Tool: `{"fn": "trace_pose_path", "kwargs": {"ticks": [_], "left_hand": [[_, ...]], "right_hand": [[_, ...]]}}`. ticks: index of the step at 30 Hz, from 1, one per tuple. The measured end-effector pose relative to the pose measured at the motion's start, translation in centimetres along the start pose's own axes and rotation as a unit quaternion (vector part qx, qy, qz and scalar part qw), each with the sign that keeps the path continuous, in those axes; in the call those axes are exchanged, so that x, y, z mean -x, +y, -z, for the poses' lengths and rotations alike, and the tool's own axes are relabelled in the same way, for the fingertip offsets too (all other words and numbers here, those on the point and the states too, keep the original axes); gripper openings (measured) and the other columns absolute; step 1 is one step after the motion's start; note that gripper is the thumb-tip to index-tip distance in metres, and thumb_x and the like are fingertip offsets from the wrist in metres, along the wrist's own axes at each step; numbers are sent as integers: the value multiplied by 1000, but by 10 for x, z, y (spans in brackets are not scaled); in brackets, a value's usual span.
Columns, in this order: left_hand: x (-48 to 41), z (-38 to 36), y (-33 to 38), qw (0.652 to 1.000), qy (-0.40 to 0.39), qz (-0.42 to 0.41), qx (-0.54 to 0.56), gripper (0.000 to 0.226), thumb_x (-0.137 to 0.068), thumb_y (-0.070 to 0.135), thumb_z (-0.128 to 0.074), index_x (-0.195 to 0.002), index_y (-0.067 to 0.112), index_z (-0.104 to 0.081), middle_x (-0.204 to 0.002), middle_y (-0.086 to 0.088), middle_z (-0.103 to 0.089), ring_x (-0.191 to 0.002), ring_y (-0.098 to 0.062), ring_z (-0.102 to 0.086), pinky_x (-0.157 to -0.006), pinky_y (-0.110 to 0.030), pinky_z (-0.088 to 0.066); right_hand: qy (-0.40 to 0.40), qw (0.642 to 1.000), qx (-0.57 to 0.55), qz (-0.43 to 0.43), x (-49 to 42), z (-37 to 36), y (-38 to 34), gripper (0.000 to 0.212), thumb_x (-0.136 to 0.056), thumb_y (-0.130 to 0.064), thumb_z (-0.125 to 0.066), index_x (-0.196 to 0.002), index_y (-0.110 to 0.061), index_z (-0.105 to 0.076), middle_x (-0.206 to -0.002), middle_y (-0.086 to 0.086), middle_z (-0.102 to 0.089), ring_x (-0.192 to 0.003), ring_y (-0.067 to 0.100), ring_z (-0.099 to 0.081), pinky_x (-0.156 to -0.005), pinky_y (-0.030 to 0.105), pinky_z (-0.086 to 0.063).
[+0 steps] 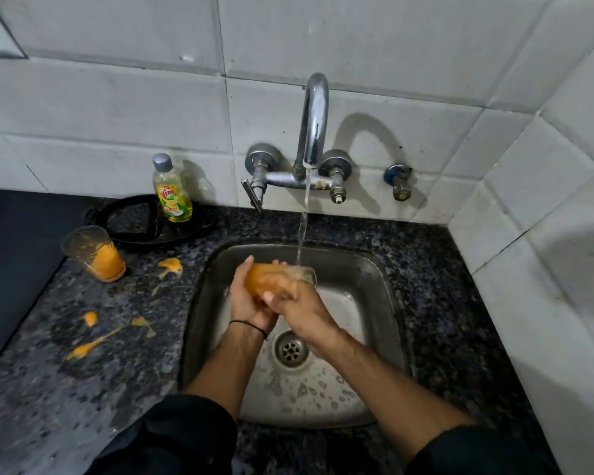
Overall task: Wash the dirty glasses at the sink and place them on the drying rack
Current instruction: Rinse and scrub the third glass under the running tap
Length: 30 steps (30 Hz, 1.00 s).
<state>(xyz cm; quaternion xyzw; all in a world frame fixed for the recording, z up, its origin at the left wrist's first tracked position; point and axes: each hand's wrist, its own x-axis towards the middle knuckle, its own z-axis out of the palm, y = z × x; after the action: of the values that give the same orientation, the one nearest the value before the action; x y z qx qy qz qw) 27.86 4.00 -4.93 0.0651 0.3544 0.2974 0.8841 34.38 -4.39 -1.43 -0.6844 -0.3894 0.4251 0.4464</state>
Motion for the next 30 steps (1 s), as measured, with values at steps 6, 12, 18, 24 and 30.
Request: {"fn": "trace_pose_path", "kwargs": {"ticks": [6,12,18,24,30], "left_hand": [[-1,-11,10,988,69,80,-117,44,-87,45,-65,-94,2,-66,-81,-17,-69,-71,-31,-68,-74,-40,-56],[6,-19,3,969,102,127,-187,45,-91,40,-65,-91,-4,-56,-58,-25,-67,-76,-36,-60,-69,-47,-49],[2,-2,-2,997,19,48,-65,62,-89,55,-56,-107,-3,-69,-102,-21,-70,-92,-33,-67,-91,-44,-51],[-1,0,4,999,34,-7,-29,48,-96,42,-49,-84,0,-67,-73,-15,-71,-63,-26,-71,-64,-32,-60],[-9,-9,5,975,129,134,-118,52,-92,47,-59,-121,4,-63,-111,-20,-69,-94,-38,-64,-79,-52,-52]], "right_hand": [[-98,931,313,162,3,19,3,30,-96,-30,-49,-122,-24,-62,-124,-3,-63,-117,13,-56,-104,39,-46],[-160,677,699,166,-3,43,16,37,-101,-28,-47,-136,-20,-53,-139,0,-56,-136,20,-44,-122,44,-8],[-36,936,346,61,3,19,-5,34,-97,-18,-53,-130,-15,-61,-129,11,-64,-120,30,-58,-100,39,-45],[-35,999,4,-27,0,7,-13,33,-88,-1,-61,-115,-17,-72,-109,-1,-73,-89,16,-69,-52,25,-48],[-169,779,582,162,-4,56,-15,30,-97,-17,-53,-125,-26,-58,-134,1,-57,-127,21,-50,-116,41,-33]]}}
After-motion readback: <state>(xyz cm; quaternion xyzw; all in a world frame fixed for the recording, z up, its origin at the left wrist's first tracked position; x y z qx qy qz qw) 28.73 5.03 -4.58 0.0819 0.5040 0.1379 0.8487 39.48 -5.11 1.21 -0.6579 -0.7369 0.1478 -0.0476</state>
